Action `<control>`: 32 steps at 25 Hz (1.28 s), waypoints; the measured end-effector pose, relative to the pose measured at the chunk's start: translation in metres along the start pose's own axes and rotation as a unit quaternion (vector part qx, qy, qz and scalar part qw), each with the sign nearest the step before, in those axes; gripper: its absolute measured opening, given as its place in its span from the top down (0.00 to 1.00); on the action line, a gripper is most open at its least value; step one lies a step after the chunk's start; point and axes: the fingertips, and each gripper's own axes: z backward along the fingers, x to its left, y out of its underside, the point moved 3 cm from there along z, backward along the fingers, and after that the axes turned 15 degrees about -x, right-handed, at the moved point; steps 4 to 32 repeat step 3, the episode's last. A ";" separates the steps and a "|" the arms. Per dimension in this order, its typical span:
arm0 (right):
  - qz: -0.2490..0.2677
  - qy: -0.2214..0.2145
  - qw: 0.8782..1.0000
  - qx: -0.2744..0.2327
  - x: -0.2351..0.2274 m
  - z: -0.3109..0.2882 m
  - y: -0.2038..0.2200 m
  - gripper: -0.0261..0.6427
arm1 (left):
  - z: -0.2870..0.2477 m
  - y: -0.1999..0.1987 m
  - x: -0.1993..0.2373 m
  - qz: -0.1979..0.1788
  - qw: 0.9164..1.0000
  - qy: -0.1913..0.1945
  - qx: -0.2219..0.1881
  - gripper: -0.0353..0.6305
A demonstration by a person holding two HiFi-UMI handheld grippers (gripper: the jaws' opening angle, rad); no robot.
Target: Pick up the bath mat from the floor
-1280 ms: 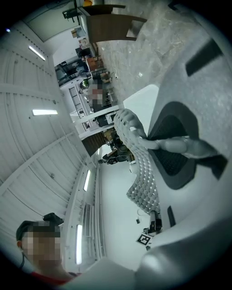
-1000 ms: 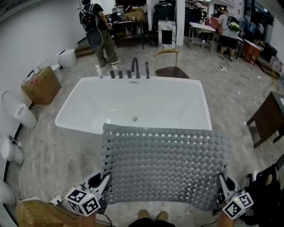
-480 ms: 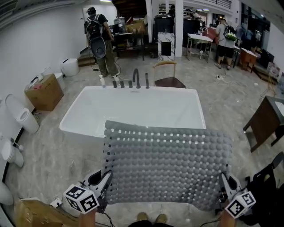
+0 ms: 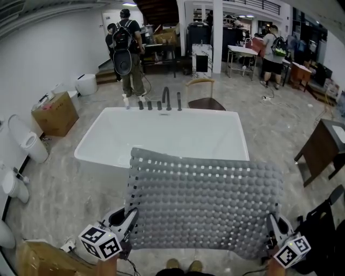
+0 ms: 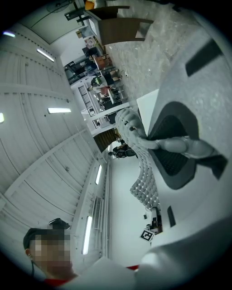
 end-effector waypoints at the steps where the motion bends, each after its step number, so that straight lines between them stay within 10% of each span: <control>1: -0.001 -0.001 1.000 -0.002 0.001 0.002 -0.001 0.90 | 0.001 -0.002 -0.002 0.000 1.000 0.001 -0.002 0.82; 32: -0.003 -0.003 1.000 -0.005 0.002 0.005 -0.005 0.90 | 0.003 -0.006 -0.005 -0.001 1.000 0.002 -0.005 0.82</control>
